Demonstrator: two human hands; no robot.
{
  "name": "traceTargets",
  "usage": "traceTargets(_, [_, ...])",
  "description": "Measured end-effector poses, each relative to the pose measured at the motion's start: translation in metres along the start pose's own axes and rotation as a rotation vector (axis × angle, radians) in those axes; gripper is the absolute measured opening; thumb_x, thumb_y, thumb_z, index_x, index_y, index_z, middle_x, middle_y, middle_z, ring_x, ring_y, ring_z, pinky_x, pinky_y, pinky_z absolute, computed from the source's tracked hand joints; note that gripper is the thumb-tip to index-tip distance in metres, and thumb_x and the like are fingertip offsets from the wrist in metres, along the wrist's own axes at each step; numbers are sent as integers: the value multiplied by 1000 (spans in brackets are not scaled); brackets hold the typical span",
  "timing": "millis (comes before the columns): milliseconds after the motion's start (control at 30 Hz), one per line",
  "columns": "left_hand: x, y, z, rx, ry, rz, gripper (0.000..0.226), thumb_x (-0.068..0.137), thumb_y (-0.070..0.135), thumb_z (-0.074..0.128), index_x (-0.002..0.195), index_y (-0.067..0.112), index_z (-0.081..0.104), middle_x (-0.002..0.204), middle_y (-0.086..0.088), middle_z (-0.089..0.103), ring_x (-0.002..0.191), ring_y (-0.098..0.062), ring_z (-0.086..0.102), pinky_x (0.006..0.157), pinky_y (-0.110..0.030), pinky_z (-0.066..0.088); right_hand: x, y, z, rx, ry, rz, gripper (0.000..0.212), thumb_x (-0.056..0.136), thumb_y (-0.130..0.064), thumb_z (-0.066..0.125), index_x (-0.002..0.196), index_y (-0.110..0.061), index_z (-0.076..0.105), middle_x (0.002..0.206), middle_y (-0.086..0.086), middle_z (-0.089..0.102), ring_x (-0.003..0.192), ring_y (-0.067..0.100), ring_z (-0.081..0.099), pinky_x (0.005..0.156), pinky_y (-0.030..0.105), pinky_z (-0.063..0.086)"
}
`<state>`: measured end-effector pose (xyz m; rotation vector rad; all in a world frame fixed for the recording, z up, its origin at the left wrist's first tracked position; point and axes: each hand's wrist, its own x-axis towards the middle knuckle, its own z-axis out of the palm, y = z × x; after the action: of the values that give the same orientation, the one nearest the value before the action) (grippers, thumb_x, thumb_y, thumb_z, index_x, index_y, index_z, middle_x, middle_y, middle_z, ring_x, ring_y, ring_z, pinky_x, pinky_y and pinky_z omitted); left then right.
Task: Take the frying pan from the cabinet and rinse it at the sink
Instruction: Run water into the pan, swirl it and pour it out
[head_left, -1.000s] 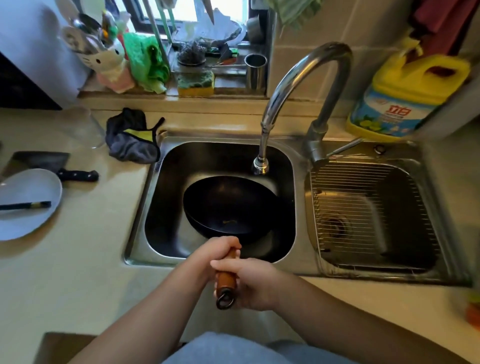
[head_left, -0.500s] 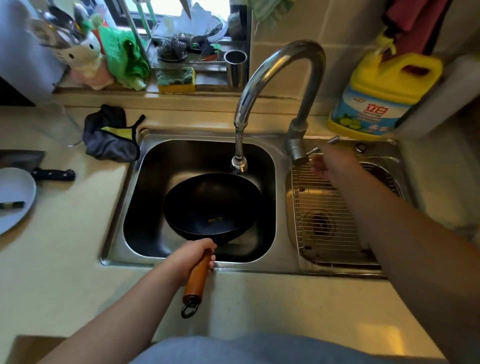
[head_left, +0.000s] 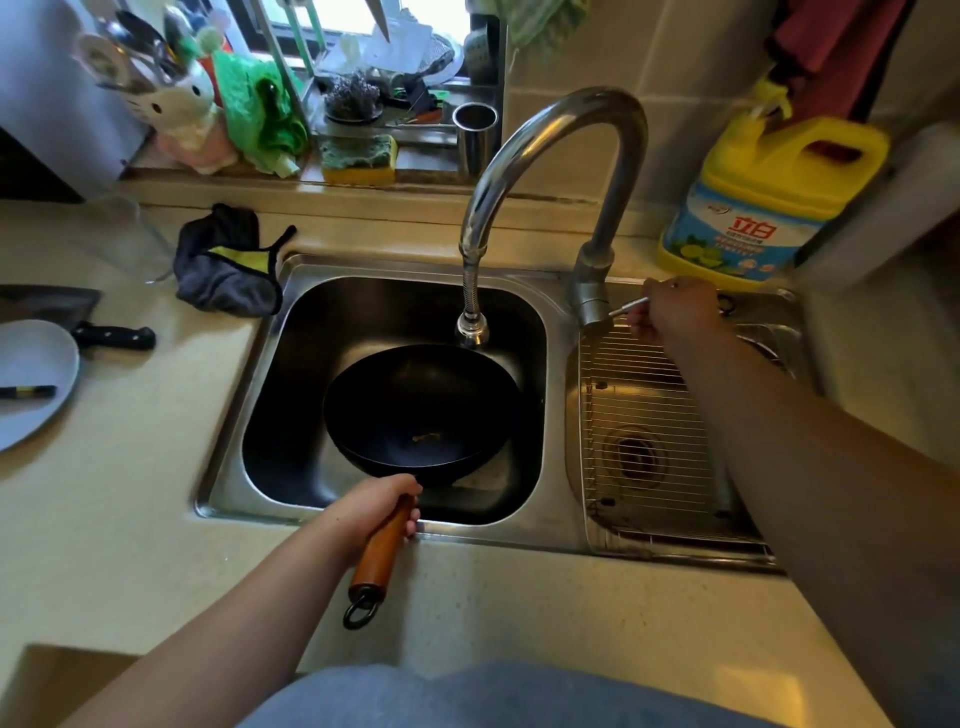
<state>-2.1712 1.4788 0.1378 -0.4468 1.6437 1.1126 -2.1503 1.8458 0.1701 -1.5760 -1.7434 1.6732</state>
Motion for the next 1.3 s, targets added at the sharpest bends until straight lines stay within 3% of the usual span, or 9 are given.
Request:
traceTargets(67, [0,0,1,14,7,1,13,95,13,52,87,3,54,60,-8,55,36,-12,52,38,-17,44,1,2,0,-14,-2,3,22,100,-20,55,118,-9,59,77,11,68,60,17,67,68,34,63])
traceTargets(267, [1,-1,0,37,14,12,14,95,14,53,88,2,56,59,-7,57,39,-13,54,39,-18,46,-5,6,-1,0,-2,-13,24,100,-14,54,123,-9,56,79,13,68,60,16,67,71,35,63])
traceTargets(433, [7,-2,-2,47,32,-4,15,94,15,54,85,3,57,52,-4,59,36,-12,55,38,-18,47,-12,10,-2,5,23,-46,26,100,-10,52,125,-6,57,80,12,68,58,14,67,59,28,60])
traceTargets(533, [8,-3,-3,50,23,-6,14,93,16,55,88,3,58,52,-4,60,38,-12,56,39,-20,48,-15,12,-1,21,35,-45,27,101,-11,52,127,-7,55,80,10,68,61,14,68,64,30,61])
traceTargets(700, [7,-3,-2,46,10,-2,14,94,16,53,89,3,57,56,-5,58,39,-12,55,40,-20,47,-14,15,-1,34,39,-36,19,101,-15,53,119,-12,58,79,8,69,59,12,68,54,25,59])
traceTargets(800, [6,-3,-2,52,6,-1,13,94,15,52,90,3,56,61,-7,57,41,-13,54,41,-20,47,-22,18,3,153,18,37,14,98,-19,58,109,-10,62,74,5,69,58,12,68,62,29,61])
traceTargets(933, [6,-1,-2,30,-13,-31,13,94,14,53,88,3,56,60,-7,57,40,-13,54,41,-20,47,-74,47,22,11,-158,133,19,95,-36,63,93,-17,64,76,5,68,61,14,68,56,28,57])
traceTargets(1133, [11,-1,-1,-20,-73,-62,13,94,16,54,94,3,54,66,-11,57,46,-18,57,43,-24,50,-195,112,58,-217,-755,396,38,96,-41,59,102,-4,64,74,8,69,54,15,68,47,26,55])
traceTargets(1300, [18,0,6,-89,-124,-97,13,92,18,58,91,5,56,70,-11,61,56,-21,61,57,-31,55,-234,122,83,-103,-890,562,44,97,-43,55,113,-2,58,72,9,67,53,15,69,53,30,58])
